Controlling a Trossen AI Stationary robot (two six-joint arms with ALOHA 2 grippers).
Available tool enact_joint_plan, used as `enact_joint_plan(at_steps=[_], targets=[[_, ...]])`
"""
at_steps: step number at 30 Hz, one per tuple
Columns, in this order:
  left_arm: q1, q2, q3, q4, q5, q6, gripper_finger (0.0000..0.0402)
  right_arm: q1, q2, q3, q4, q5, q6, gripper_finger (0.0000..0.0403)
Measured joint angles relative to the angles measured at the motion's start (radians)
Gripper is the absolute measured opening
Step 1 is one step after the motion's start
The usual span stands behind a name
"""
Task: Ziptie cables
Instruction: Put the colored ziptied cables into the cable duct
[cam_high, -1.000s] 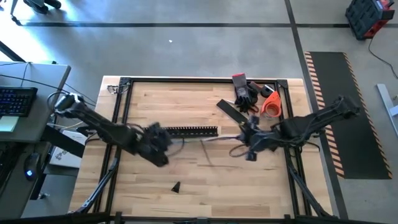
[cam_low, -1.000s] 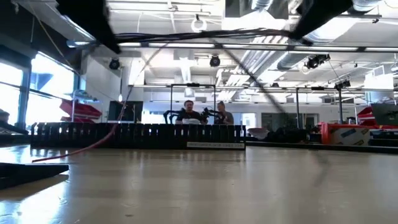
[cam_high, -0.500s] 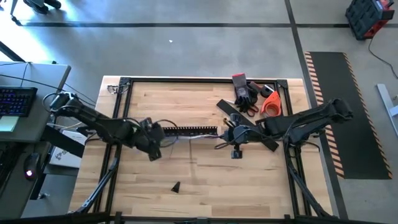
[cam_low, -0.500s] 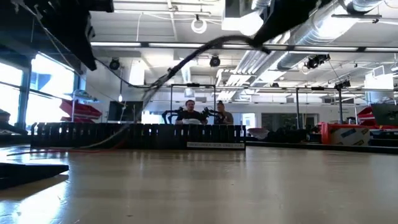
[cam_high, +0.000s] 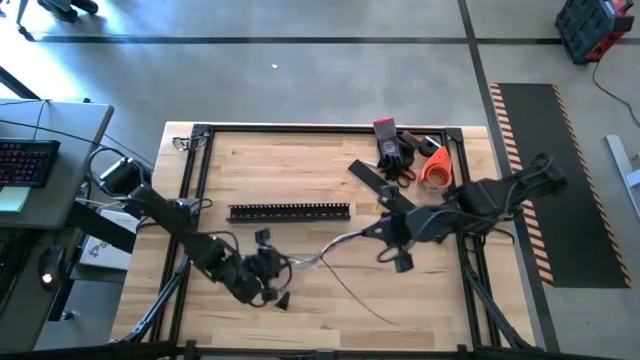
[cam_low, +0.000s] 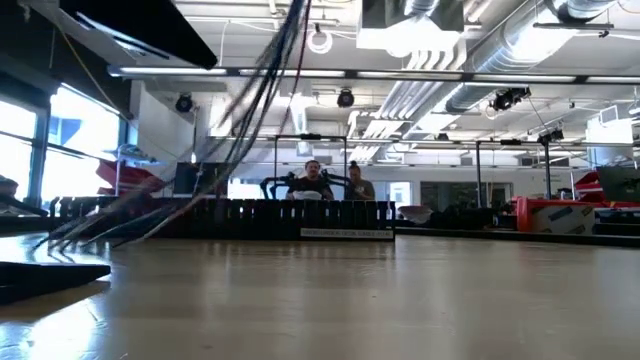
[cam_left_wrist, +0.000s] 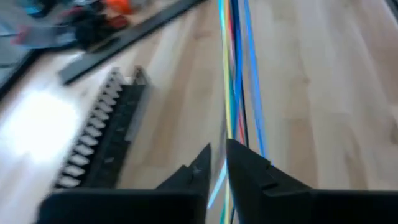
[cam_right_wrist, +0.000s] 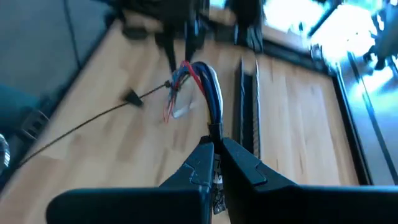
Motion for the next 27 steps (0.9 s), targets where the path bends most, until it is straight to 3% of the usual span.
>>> enact_joint_plan(at_steps=[5,12,22,27], targets=[[0.018,0.091,0.000,0.159,0.048,0.097,0.0109,0.038,-0.001,0.046,-0.003,0.011,-0.007,0.0000],[0.074,0.155,0.000,0.525,-0.002,0.322,0.0231,0.050,0.000,0.021,-0.085,0.082,0.070,0.0000],[0.153,0.315,0.006,1.033,-0.062,0.620,0.0250,0.050,0.000,-0.016,-0.092,0.097,0.104,0.0000],[0.162,0.418,0.069,1.073,-0.321,0.633,0.0250,0.051,0.000,-0.016,-0.089,0.099,0.099,0.0000]])
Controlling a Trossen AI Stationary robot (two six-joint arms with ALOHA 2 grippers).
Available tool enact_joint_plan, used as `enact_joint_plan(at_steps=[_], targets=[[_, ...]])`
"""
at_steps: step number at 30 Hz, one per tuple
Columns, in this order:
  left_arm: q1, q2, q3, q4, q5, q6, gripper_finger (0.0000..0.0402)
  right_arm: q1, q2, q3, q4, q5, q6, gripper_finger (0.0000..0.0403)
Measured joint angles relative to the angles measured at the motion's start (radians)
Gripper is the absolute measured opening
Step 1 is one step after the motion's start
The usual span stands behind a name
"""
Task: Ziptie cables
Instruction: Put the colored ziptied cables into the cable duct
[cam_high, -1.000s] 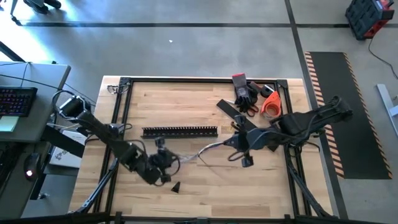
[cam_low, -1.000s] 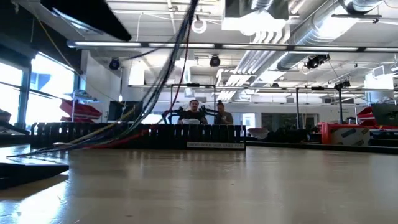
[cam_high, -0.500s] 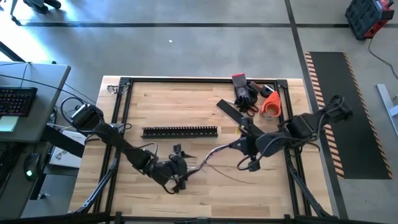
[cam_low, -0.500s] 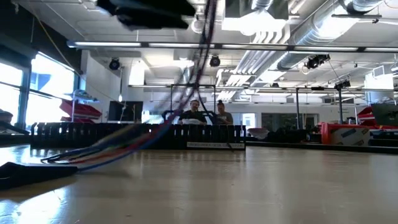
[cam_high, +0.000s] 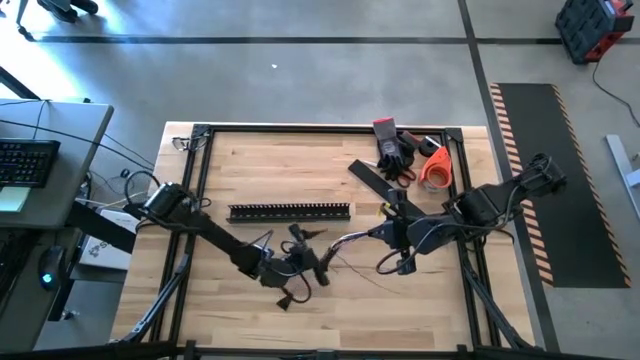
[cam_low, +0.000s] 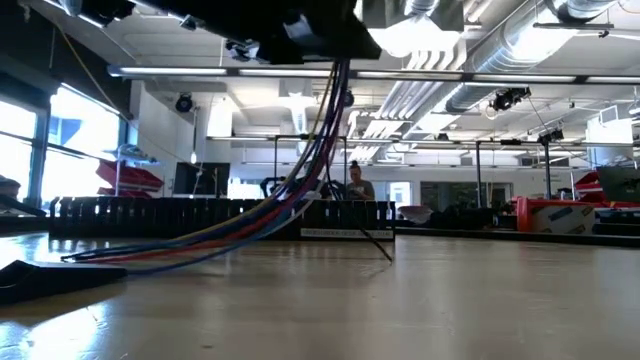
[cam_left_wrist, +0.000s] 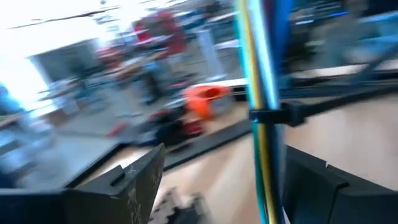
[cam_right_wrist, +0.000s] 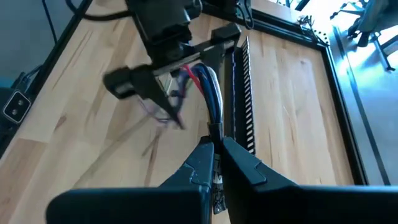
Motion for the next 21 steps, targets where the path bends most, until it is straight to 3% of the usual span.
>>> enact_joint_plan(at_steps=[5,11,15,21], targets=[[0.001,0.074,0.058,0.002,-0.246,-0.001,0.0250,0.027,0.000,0.012,0.002,0.052,0.021,0.0000],[0.006,0.101,0.065,-0.020,-0.451,-0.001,0.0237,0.081,-0.001,0.070,0.004,0.086,0.049,0.0000],[-0.001,0.097,0.065,-0.017,-0.480,0.067,0.0211,0.128,-0.001,0.096,-0.015,0.101,0.070,0.0000],[-0.025,0.095,0.065,-0.008,-0.480,0.166,0.0141,0.191,-0.001,0.113,-0.155,0.170,0.211,0.0000]])
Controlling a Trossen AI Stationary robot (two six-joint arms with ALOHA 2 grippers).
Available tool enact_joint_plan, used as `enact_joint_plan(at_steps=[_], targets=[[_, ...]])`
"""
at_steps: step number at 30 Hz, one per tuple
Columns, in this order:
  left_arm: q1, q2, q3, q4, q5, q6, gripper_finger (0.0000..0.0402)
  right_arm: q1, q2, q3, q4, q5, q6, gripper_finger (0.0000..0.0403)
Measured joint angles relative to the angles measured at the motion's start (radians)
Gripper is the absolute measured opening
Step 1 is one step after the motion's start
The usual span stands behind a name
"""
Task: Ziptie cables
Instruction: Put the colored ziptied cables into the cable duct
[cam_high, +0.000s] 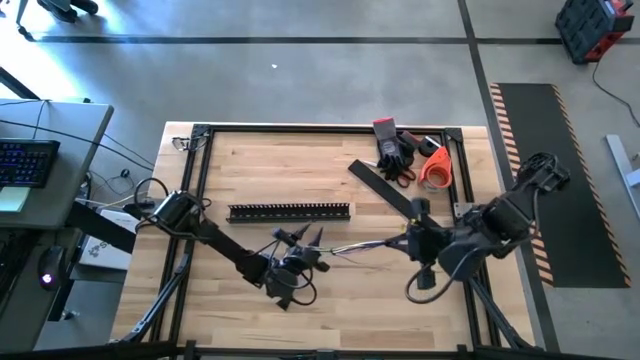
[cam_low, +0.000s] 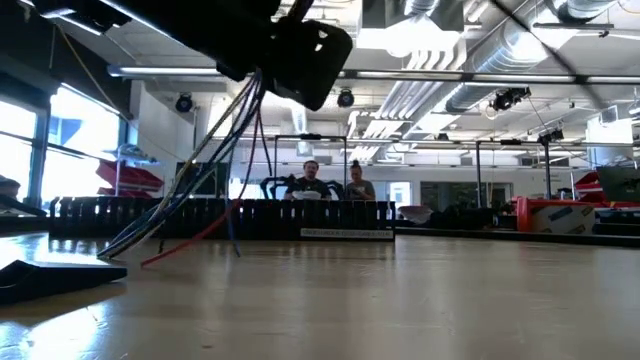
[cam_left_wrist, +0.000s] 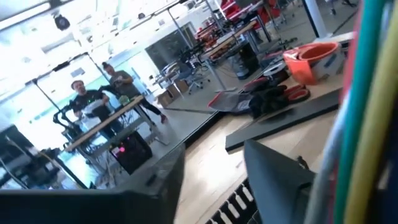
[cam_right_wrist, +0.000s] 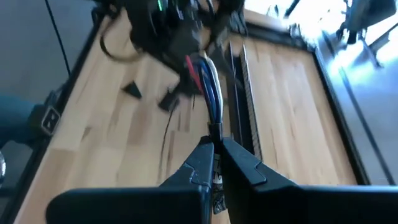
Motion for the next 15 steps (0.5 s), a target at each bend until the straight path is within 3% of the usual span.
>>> enact_joint_plan(at_steps=[8,15], targets=[[-0.016,-0.078,0.000,0.001,0.000,0.198,0.0012,0.051,0.000,0.001,-0.250,0.007,0.291,0.0000],[-0.044,-0.197,0.000,-0.002,0.002,0.481,0.0001,0.084,-0.001,-0.084,-0.392,0.018,0.503,0.0000]])
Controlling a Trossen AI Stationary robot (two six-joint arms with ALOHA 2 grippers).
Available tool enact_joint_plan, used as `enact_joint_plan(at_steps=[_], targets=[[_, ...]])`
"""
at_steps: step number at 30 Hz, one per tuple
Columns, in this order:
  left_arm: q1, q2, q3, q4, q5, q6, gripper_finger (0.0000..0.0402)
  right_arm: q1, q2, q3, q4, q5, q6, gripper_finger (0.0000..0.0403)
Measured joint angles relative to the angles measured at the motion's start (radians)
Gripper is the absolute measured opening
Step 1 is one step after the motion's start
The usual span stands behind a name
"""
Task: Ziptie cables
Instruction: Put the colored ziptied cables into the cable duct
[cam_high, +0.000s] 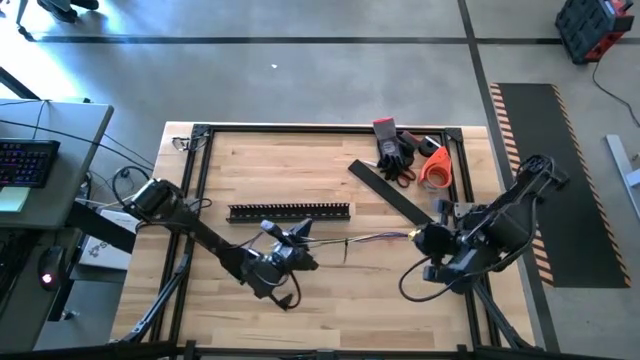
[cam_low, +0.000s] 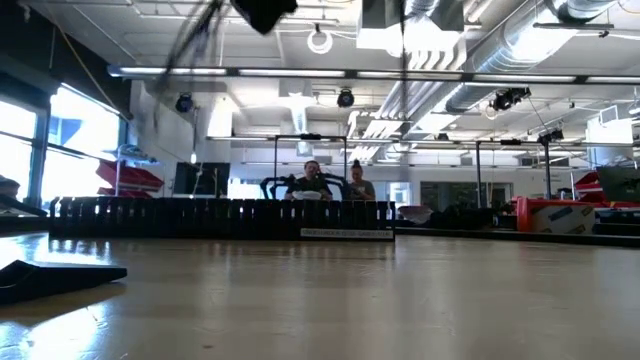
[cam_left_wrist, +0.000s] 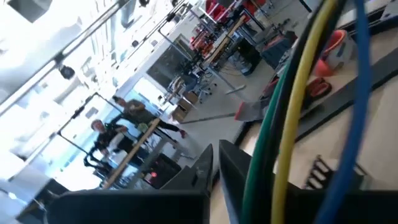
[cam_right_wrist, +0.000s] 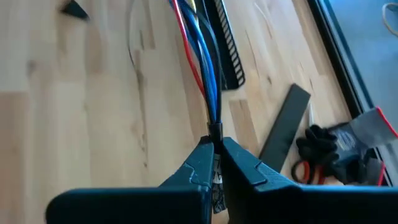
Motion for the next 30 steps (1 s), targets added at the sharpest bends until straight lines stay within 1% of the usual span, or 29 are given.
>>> enact_joint_plan(at_steps=[2,5,9,12,15,17,18,20,22,24,25,27,30], targets=[[-0.002,-0.046,0.000,-0.016,0.001,0.051,0.0001,-0.005,0.000,-0.058,0.033,0.007,0.002,0.0000],[-0.006,-0.125,0.000,-0.135,-0.001,0.046,0.0000,-0.038,0.000,-0.161,0.151,0.024,-0.031,0.0000],[0.000,-0.210,0.000,-0.288,0.000,0.028,0.0000,-0.115,0.000,-0.289,0.341,0.029,-0.123,0.0000],[0.023,-0.242,0.000,-0.395,-0.002,-0.012,0.0000,-0.195,0.001,-0.379,0.496,-0.008,-0.220,0.0000],[0.043,-0.260,0.000,-0.502,-0.002,-0.099,0.0000,-0.275,0.001,-0.439,0.623,-0.055,-0.305,0.0000],[0.051,-0.275,0.000,-0.623,0.002,-0.234,0.0000,-0.322,0.001,-0.456,0.657,-0.070,-0.346,0.0000],[0.054,-0.283,0.000,-0.718,0.031,-0.332,0.0000,-0.344,0.001,-0.457,0.657,-0.073,-0.360,0.0000],[0.062,-0.306,0.000,-0.959,0.150,-0.586,0.0000,-0.382,0.001,-0.457,0.657,-0.074,-0.387,0.0000],[0.087,-0.326,0.000,-1.228,0.285,-0.884,0.0000,-0.413,0.001,-0.457,0.660,-0.077,-0.411,0.0000],[0.118,-0.332,0.000,-1.484,0.374,-1.138,0.0000,-0.444,0.001,-0.457,0.666,-0.081,-0.432,0.0000],[0.129,-0.330,0.000,-1.586,0.403,-1.229,0.0000,-0.458,0.001,-0.457,0.678,-0.089,-0.446,0.0000],[0.143,-0.326,0.000,-1.743,0.448,-1.353,0.0000,-0.487,0.010,-0.457,0.720,-0.111,-0.474,0.0000],[0.165,-0.326,0.000,-1.923,0.509,-1.439,0.0000,-0.530,0.040,-0.457,0.813,-0.148,-0.538,0.0000]])
